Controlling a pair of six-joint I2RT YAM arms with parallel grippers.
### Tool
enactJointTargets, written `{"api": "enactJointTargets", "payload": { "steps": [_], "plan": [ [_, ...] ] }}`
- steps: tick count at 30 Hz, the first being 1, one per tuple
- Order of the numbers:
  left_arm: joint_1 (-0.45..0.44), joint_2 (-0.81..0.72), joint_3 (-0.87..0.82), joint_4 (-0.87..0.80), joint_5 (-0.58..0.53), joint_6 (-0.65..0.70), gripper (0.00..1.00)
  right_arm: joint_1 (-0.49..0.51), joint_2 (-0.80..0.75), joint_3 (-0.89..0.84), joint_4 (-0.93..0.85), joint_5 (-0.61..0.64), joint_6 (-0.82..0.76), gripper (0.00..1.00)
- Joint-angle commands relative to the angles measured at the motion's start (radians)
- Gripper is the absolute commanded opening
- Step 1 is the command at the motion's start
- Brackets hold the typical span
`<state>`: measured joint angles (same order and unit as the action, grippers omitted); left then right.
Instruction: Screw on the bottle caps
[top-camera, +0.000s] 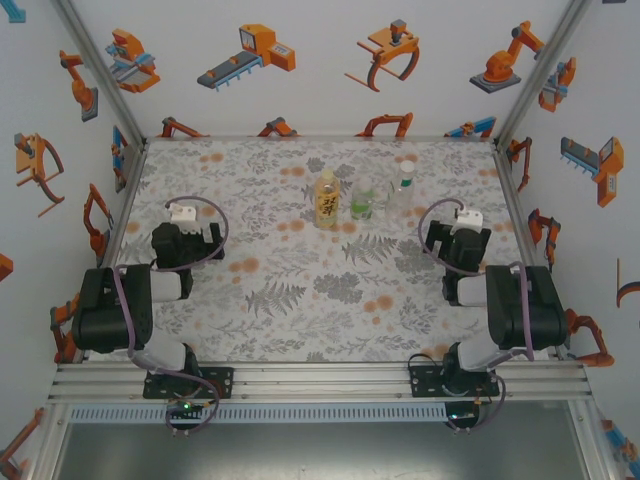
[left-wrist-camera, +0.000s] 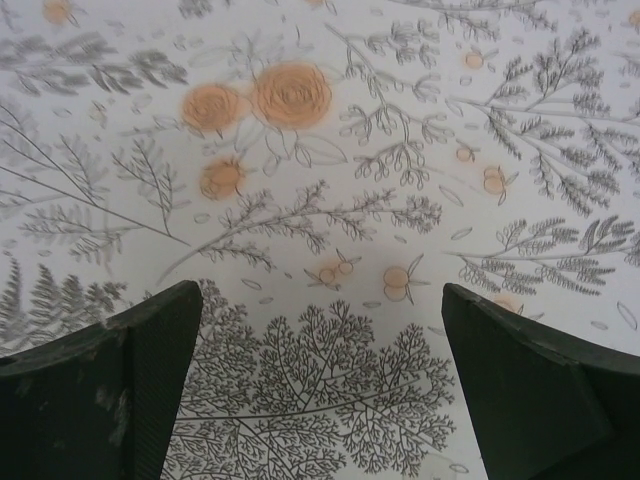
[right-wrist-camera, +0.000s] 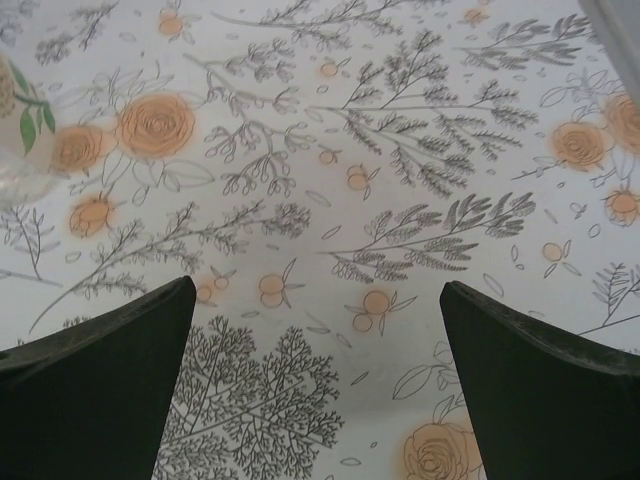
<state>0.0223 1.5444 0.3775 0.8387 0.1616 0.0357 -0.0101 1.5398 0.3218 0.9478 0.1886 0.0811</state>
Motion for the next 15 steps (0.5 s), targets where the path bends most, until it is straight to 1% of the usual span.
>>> {"api": "enactJointTargets", "payload": {
  "steps": [1,2,3,4,10,15],
  "plan": [
    [-0.006,-0.007,0.012,0.024,0.009,-0.033,0.97,-0.007,-0.004,0.017,-0.001,0.047,0.028,0.99],
    [-0.021,-0.005,0.021,0.01,-0.07,-0.042,0.97,-0.007,-0.004,0.023,-0.013,0.045,0.027,0.99],
    [-0.03,0.002,0.023,0.016,-0.124,-0.048,0.97,-0.007,-0.003,0.031,-0.027,0.046,0.027,0.99],
    [-0.037,-0.002,0.026,0.006,-0.151,-0.05,0.97,-0.007,-0.004,0.038,-0.041,0.041,0.026,0.99],
    [-0.038,-0.005,0.023,0.005,-0.154,-0.05,0.97,-0.007,-0.001,0.053,-0.064,-0.045,-0.008,0.99],
    [-0.035,-0.005,0.026,-0.001,-0.151,-0.055,0.97,-0.011,-0.003,0.054,-0.071,-0.041,-0.003,0.99]
  ]
}}
